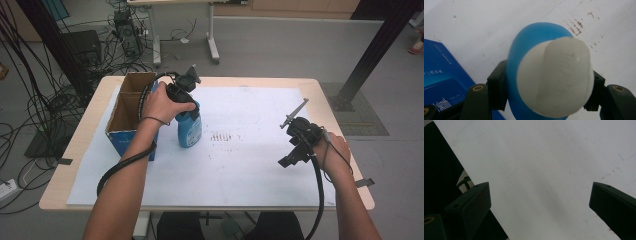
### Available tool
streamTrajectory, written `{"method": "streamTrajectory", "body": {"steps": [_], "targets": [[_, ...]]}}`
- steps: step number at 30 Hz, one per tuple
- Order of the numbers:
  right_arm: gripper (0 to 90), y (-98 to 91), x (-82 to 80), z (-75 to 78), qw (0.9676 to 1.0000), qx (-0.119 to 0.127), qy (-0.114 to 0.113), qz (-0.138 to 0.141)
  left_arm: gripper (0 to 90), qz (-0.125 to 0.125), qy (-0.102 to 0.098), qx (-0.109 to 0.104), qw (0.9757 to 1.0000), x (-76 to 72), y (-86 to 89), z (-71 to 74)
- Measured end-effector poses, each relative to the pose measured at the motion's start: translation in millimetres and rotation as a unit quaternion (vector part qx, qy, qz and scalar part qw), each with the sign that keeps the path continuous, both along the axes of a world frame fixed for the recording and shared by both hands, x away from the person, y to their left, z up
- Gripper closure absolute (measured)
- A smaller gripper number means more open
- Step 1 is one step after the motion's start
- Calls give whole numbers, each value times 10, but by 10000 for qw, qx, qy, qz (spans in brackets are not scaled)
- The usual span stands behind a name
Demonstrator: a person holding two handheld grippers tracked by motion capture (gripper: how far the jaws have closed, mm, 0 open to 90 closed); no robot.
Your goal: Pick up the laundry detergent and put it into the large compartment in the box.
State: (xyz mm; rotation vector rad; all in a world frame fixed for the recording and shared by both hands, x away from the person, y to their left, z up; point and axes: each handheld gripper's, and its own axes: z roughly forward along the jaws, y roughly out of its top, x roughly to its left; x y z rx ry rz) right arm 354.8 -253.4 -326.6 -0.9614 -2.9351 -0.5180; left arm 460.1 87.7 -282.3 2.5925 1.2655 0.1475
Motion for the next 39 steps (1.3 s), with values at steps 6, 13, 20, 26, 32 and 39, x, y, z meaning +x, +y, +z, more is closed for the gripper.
{"method": "streamTrajectory", "body": {"steps": [6, 13, 20, 26, 32, 39], "targets": [[37, 1, -1, 0, 10000, -7, -4, 5, 374, -6, -15, -5, 10000, -4, 4, -1], [37, 12, 2, 0, 10000, -21, -6, 8, 374, 12, -10, -3, 10000, -5, 2, -1], [37, 23, 5, -5, 10000, -24, -8, 32, 374, 10, -43, -9, 10000, -15, 3, -4], [37, 20, 14, -12, 10000, -7, -10, 44, 374, 29, -25, 13, 10000, -14, -2, -1], [37, 22, 23, -18, 10000, -4, -6, 47, 375, 21, -12, 6, 10000, -8, 0, -1], [37, 17, 47, -30, 10000, -3, 25, 42, 376, 2, -40, 25, 10000, -13, -9, 4]]}}
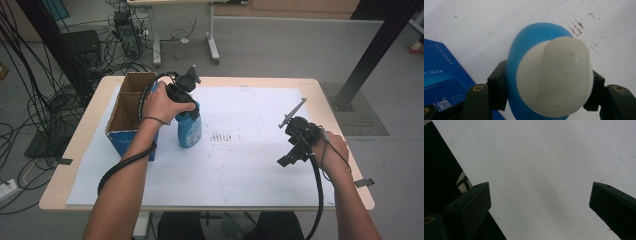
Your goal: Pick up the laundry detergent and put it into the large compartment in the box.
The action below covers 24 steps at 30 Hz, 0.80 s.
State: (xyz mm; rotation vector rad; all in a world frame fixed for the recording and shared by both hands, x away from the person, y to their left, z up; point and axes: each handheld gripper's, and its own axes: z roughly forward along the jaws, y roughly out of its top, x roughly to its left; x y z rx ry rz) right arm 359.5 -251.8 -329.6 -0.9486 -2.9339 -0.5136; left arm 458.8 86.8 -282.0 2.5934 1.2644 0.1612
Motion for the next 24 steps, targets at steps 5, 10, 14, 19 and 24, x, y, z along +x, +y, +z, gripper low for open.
{"method": "streamTrajectory", "body": {"steps": [5, 10, 14, 19, 24], "targets": [[36, -7, 7, -3, 10000, -2, -2, -12, 377, 11, -16, -18, 10000, -6, -15, 15], [37, -20, 11, 3, 10000, -26, -19, -27, 377, 51, -56, -62, 10000, -9, -24, 121], [37, -26, 10, 4, 10000, -29, -9, -30, 377, 60, -76, -85, 9999, -21, -27, 210], [37, -29, 0, 18, 10000, -21, -36, -38, 377, 42, -142, -161, 9998, -70, -62, 400], [37, -14, -26, 38, 10000, -20, -96, 0, 377, -8, -236, -209, 9995, -147, -128, 695]]}}
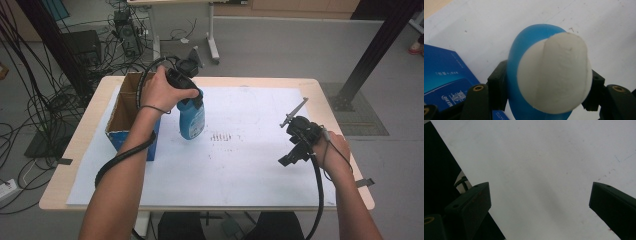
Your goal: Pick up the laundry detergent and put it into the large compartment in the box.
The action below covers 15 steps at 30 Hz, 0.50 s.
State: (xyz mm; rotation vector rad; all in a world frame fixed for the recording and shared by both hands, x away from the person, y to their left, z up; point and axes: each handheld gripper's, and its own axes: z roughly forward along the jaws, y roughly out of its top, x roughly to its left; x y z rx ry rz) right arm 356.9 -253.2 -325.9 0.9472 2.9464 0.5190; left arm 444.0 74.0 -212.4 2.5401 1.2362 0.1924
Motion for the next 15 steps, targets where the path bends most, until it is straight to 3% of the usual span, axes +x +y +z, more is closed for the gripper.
{"method": "streamTrajectory", "body": {"steps": [3, 4, 15], "targets": [[37, 3, -12, 8, 10000, -4, -29, -1, 377, 16, -41, -9, 10000, -24, -15, 110], [37, 0, -22, 14, 10000, 19, -35, 6, 377, 55, -112, -14, 9999, -58, -36, 227], [37, 43, -62, 6, 10000, 63, -19, 63, 377, 174, -278, -37, 9995, -152, -93, 615]]}}
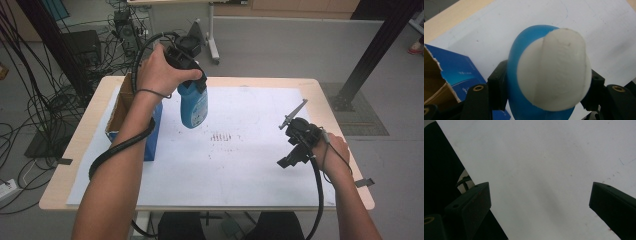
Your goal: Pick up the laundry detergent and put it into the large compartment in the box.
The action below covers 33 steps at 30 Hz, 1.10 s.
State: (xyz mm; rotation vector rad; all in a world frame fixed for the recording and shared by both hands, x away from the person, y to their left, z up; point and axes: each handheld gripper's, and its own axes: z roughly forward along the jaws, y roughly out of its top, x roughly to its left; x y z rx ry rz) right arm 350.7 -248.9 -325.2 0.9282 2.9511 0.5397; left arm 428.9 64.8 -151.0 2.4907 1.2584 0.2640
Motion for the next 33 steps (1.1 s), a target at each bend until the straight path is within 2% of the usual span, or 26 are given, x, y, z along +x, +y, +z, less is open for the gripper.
{"method": "streamTrajectory", "body": {"steps": [3, 4, 10, 13, 14, 15, 16, 17, 20, 21, 23, 24, 26, 33], "targets": [[37, 21, -11, -5, 10000, 11, 12, 37, 377, 55, -72, -42, 10000, -35, 1, 167], [37, 21, -11, -5, 10000, 11, 12, 37, 377, 55, -72, -42, 10000, -35, 1, 167], [36, 49, -26, 9, 10000, -18, -40, 84, 377, 105, -145, -109, 9998, -91, 7, 450], [37, 54, -33, 17, 10000, -16, -44, 76, 377, 155, -144, -143, 9997, -99, 9, 530], [37, 57, -39, 25, 9999, -29, -58, 84, 377, 179, -166, -141, 9996, -109, 6, 617], [37, 57, -39, 25, 9999, -29, -58, 84, 377, 179, -166, -141, 9996, -109, 6, 617], [37, 56, -47, 37, 9999, -36, -74, 67, 377, 193, -204, -141, 9995, -119, 6, 715], [37, 56, -47, 37, 9999, -36, -74, 67, 377, 193, -204, -141, 9995, -119, 6, 715], [37, 49, -49, 54, 9999, -47, -112, 60, 377, 216, -255, -153, 9993, -134, 11, 870], [37, 48, -46, 61, 9999, -48, -117, 64, 377, 201, -290, -155, 9993, -143, 20, 978], [37, 47, -43, 70, 9999, -50, -121, 78, 377, 235, -314, -190, 9991, -148, 23, 1026], [37, 48, -43, 74, 9999, -34, -117, 69, 377, 243, -316, -221, 9990, -152, 35, 1110], [37, 48, -40, 80, 9999, -51, -127, 76, 377, 288, -320, -289, 9987, -147, 51, 1167], [37, 52, -44, 92, 9999, -33, -151, 76, 377, 376, -330, -293, 9983, -155, 69, 1208]]}}
